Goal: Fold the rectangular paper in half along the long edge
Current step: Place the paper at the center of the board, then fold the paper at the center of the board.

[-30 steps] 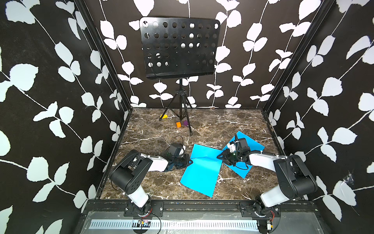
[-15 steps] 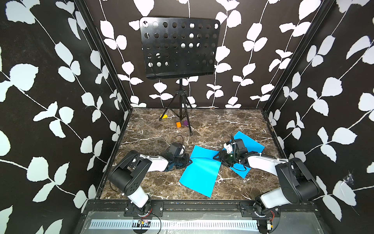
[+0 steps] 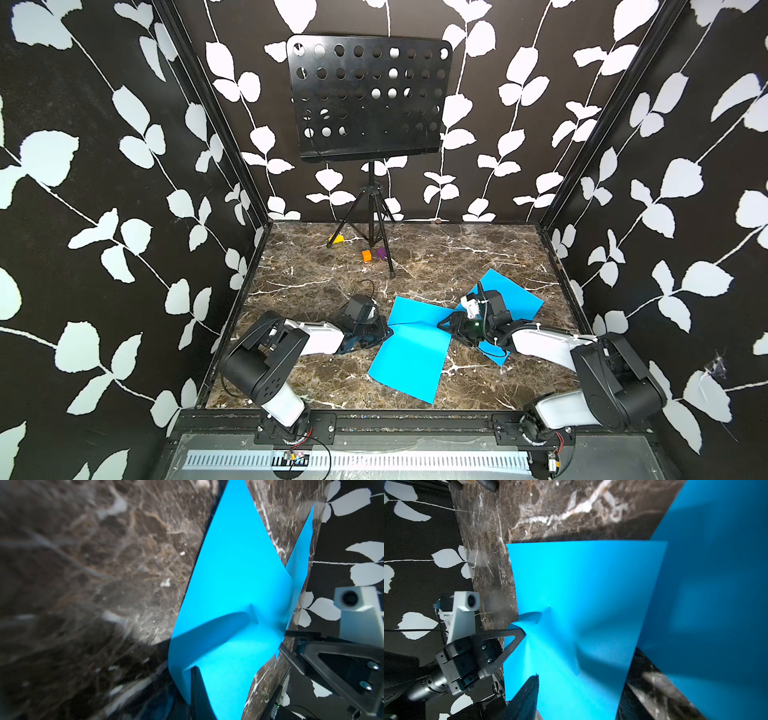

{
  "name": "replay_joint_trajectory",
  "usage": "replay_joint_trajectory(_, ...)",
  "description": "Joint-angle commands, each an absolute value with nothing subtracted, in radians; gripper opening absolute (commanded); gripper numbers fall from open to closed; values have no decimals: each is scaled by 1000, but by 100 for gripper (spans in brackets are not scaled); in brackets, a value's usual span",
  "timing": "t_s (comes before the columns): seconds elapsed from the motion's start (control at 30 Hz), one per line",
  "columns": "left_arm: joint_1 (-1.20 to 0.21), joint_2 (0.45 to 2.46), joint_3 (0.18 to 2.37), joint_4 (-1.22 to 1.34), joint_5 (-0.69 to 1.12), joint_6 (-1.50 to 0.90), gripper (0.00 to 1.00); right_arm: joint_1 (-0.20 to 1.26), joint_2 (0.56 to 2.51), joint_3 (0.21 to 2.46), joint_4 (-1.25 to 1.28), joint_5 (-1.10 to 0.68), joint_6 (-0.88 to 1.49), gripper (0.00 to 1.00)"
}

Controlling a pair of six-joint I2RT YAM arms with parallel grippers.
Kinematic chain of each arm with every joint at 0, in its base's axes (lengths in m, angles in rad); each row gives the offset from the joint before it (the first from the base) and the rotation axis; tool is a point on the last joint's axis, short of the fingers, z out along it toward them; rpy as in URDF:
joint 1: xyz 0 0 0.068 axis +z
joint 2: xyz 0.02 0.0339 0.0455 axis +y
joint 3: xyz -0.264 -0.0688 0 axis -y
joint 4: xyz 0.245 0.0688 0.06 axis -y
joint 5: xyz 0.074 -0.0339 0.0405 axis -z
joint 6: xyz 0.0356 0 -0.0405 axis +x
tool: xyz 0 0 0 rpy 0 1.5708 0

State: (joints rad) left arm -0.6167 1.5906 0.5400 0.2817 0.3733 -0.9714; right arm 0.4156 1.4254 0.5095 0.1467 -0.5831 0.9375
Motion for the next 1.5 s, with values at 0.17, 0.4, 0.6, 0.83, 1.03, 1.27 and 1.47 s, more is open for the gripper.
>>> replay_joint_trajectory(0.17, -619, 1560, 504, 238, 312, -1003, 0, 438, 1385, 475, 235, -577, 963, 63)
replay_joint_trajectory(0.4, -618, 1566, 483, 320, 313, -1064, 0, 460, 1364, 436, 296, -578, 979, 67)
replay_joint_trajectory(0.6, -620, 1566, 486, 325, 310, -1074, 0, 473, 1383, 421, 325, -581, 973, 67)
replay_joint_trajectory(0.83, -619, 1568, 481, 354, 307, -1094, 0, 492, 1409, 405, 331, -574, 954, 65)
replay_joint_trajectory(1.03, -619, 1578, 483, 377, 314, -1105, 0, 499, 1421, 404, 342, -575, 928, 61)
replay_joint_trajectory(1.27, -619, 1582, 480, 377, 315, -1105, 0, 503, 1458, 405, 380, -594, 905, 57)
replay_joint_trajectory(1.47, -618, 1591, 481, 388, 320, -1108, 0, 506, 1503, 420, 384, -598, 882, 57)
